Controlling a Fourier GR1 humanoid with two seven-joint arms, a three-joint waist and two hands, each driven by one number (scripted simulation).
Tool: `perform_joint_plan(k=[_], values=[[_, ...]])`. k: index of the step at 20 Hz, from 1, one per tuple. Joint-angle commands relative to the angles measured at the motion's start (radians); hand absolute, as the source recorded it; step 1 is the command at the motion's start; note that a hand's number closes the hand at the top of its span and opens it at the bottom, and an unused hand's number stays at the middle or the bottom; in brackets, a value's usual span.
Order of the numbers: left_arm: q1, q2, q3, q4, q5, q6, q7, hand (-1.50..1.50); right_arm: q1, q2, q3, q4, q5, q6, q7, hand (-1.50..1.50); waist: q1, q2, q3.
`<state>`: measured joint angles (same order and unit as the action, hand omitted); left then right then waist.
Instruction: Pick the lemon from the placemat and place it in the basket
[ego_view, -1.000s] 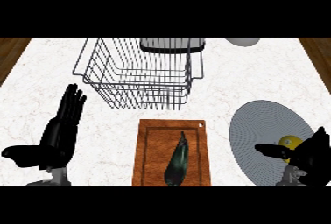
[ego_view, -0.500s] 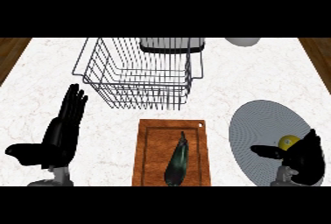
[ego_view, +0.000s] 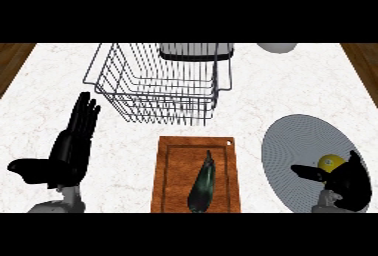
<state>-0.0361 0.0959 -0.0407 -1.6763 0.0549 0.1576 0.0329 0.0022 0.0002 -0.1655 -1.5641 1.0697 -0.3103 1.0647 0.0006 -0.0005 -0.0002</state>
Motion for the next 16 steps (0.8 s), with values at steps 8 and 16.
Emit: perform_joint_plan(k=[8,16], values=[[0.021,-0.024,0.005,-0.015,-0.003,-0.015,0.000,0.00,-0.035,-0.010,0.028,0.112,0.013,0.040,-0.006,1.50,0.000,0.000,0.000],[0.007,-0.004,-0.008,0.003,-0.006,-0.066,-0.033,0.00,-0.145,-0.001,0.354,0.167,0.106,0.110,-0.021,1.50,0.067,0.011,0.000]])
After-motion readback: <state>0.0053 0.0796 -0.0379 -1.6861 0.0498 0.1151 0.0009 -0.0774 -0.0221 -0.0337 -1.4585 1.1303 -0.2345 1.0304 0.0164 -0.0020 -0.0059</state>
